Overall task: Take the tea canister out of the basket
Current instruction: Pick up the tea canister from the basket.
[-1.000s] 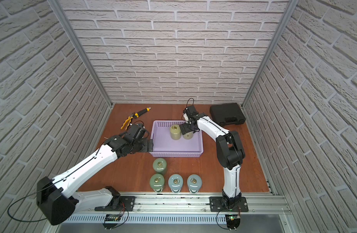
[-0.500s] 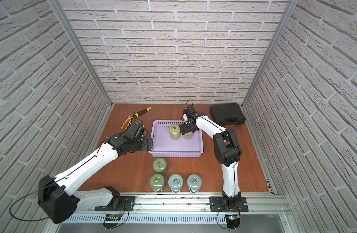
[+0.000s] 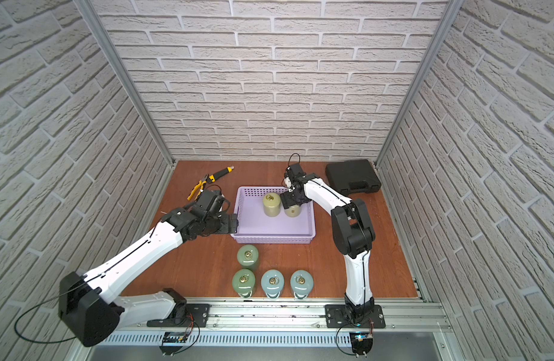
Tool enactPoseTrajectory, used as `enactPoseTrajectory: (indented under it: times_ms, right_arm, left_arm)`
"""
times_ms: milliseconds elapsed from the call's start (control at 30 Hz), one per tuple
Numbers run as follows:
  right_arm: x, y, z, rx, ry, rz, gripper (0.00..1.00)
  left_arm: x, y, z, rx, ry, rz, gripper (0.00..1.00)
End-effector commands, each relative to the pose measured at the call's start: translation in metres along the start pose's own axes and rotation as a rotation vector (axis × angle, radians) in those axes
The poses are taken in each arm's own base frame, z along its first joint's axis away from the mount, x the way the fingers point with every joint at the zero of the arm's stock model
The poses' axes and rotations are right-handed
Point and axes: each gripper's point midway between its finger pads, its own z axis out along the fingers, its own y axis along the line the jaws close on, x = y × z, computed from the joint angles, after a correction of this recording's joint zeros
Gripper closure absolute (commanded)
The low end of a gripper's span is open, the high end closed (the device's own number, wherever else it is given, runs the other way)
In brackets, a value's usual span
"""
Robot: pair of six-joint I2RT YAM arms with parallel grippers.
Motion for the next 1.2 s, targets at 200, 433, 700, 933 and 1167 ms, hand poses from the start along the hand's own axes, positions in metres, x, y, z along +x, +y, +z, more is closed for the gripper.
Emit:
enactPoseTrajectory:
  times_ms: [200, 433, 700, 933, 1167]
  right_arm:
    - [-0.012, 0.004, -0.074, -0.017, -0.098, 0.043, 0.53]
    - [-0.006, 0.008, -0.102, -0.018, -0.116, 0.016, 0.54]
    - [0.006, 0.028, -0.134, -0.042, -0.186, -0.011, 0.55]
    - [0.024, 0.055, -0.151, -0.08, -0.237, -0.043, 0.55]
    - [0.052, 0.084, -0.169, -0.103, -0.268, -0.116, 0.55]
  left_arm:
    - [-0.009, -0.009, -0.007, 0.063, -0.044, 0.04, 0.02]
    - [-0.008, -0.007, -0.007, 0.07, -0.078, 0.029, 0.02]
    - [-0.006, -0.003, -0.014, 0.078, -0.102, -0.009, 0.02]
    - [0.001, -0.001, -0.023, 0.095, -0.106, -0.022, 0.02]
    - [0.008, 0.001, -0.031, 0.111, -0.102, -0.066, 0.02]
